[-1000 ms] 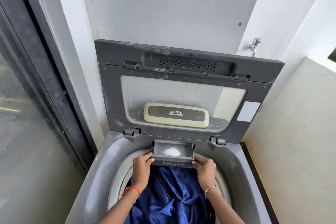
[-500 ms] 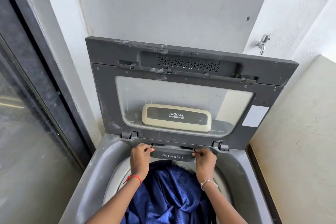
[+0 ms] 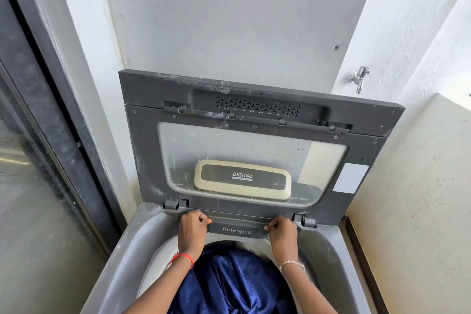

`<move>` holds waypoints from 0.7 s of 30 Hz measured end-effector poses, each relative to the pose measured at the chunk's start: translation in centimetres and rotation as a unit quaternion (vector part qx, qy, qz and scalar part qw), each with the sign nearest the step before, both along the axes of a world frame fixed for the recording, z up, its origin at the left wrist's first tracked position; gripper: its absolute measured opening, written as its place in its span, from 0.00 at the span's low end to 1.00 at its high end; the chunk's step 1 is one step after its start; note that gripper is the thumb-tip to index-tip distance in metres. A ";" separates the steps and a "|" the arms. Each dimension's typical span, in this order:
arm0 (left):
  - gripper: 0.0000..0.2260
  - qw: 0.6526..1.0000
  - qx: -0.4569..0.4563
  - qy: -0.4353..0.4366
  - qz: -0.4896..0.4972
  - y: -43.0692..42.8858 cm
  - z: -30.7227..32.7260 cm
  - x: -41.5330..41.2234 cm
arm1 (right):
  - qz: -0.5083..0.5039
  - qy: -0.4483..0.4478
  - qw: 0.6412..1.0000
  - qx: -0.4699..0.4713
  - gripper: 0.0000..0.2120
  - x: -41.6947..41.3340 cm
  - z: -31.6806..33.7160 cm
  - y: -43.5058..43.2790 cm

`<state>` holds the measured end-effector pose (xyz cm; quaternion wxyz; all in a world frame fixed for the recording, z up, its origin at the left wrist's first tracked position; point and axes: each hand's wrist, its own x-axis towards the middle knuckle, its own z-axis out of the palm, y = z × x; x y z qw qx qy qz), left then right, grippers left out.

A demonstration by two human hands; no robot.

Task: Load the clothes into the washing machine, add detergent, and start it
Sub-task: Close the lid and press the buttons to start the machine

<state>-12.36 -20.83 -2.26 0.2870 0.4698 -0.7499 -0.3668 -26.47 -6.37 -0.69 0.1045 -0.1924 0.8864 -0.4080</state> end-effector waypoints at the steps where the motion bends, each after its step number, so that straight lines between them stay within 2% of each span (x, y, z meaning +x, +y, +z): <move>1: 0.05 0.999 -0.031 -0.029 -0.002 0.2 0.9 0.0 | 0.014 -0.004 1.000 0.003 0.05 -0.2 0.9 0.0; 3: 0.03 0.990 -0.136 -0.024 -0.018 0.3 3.1 -0.4 | 0.040 0.004 0.999 -0.018 0.04 -0.6 3.9 0.0; 4: 0.07 0.977 -0.209 0.004 -0.031 0.3 4.7 -0.7 | 0.047 0.023 0.998 -0.037 0.03 -0.6 6.0 0.0; 5: 0.11 0.955 -0.290 0.035 -0.044 0.4 6.5 -1.0 | 0.054 0.058 0.995 -0.058 0.01 -0.6 8.3 -0.2; 7: 0.21 0.897 -0.429 0.085 -0.065 0.2 10.7 -2.0 | 0.067 0.174 0.974 -0.126 0.03 -0.2 12.9 -0.6; 9: 0.29 0.858 -0.496 0.102 -0.085 -0.3 15.6 -3.0 | 0.081 0.345 0.915 -0.194 0.07 -0.1 17.2 -1.2; 11: 0.34 0.840 -0.528 0.080 -0.092 -0.9 20.1 -4.0 | 0.094 0.492 0.845 -0.186 0.13 -0.6 20.7 -2.1; 12: 0.35 0.835 -0.540 0.055 -0.092 -1.3 21.9 -4.5 | 0.106 0.522 0.832 -0.156 0.18 -1.1 22.1 -2.7; 14: 0.37 0.835 -0.543 -0.025 -0.089 -2.2 24.7 -5.3 | 0.134 0.496 0.856 -0.065 0.27 -2.2 24.4 -3.4; 16: 0.37 0.842 -0.524 -0.091 -0.092 -3.0 26.1 -5.6 | 0.155 0.451 0.879 0.004 0.29 -3.0 25.4 -3.9; 21: 0.20 0.851 -0.511 -0.036 -0.113 -2.5 26.6 -4.5 | 0.151 0.436 0.887 0.005 0.20 -2.2 26.9 -3.2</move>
